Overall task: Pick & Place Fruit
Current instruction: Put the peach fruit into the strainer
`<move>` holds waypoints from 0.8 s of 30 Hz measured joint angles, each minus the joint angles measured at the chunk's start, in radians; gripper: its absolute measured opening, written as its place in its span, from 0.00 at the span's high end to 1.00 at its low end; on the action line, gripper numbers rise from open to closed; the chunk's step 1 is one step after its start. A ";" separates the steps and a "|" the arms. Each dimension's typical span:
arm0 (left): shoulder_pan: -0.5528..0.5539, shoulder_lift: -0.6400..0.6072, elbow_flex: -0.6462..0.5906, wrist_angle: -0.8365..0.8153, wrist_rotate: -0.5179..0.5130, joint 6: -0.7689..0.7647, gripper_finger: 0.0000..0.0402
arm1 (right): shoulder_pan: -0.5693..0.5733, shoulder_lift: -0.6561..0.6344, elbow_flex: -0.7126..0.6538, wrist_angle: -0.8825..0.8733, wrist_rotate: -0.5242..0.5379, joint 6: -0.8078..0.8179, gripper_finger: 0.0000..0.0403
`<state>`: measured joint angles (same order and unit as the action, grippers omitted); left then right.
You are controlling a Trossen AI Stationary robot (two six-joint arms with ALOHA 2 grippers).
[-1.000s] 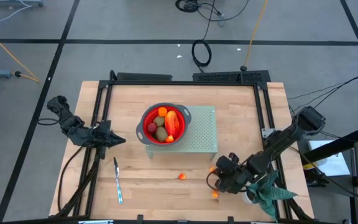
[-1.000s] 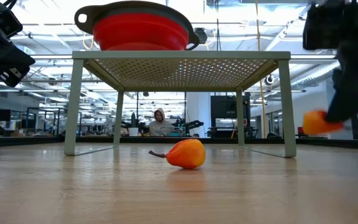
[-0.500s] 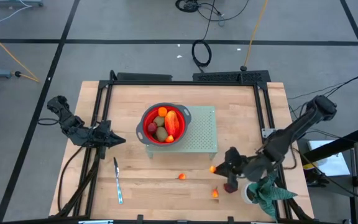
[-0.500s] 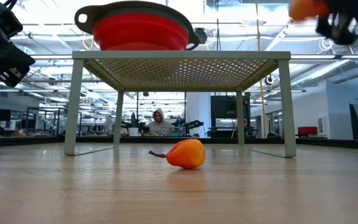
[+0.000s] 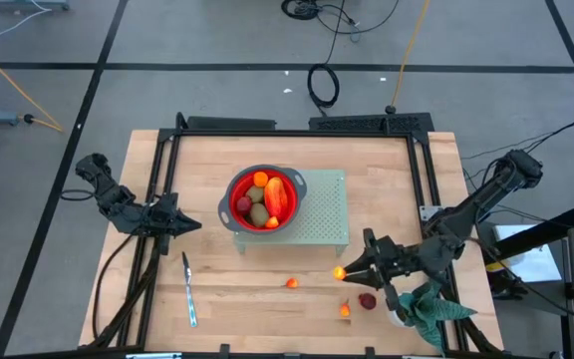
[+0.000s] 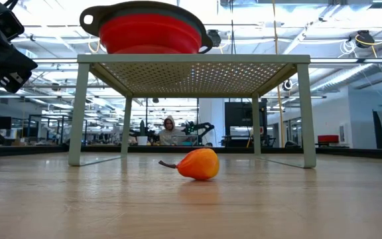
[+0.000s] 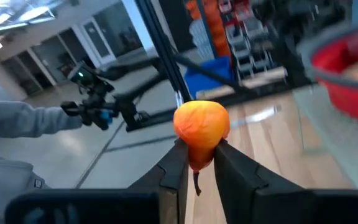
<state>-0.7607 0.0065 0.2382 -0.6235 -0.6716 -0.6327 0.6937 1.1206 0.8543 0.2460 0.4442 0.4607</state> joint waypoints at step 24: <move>0.000 0.000 0.000 -0.001 -0.007 0.000 0.98 | -0.157 0.000 0.000 0.163 0.001 -1.255 0.85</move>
<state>-0.7605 0.0066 0.2382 -0.6243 -0.6788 -0.6331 0.5364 1.1210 0.8543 0.4088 0.4454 -0.7939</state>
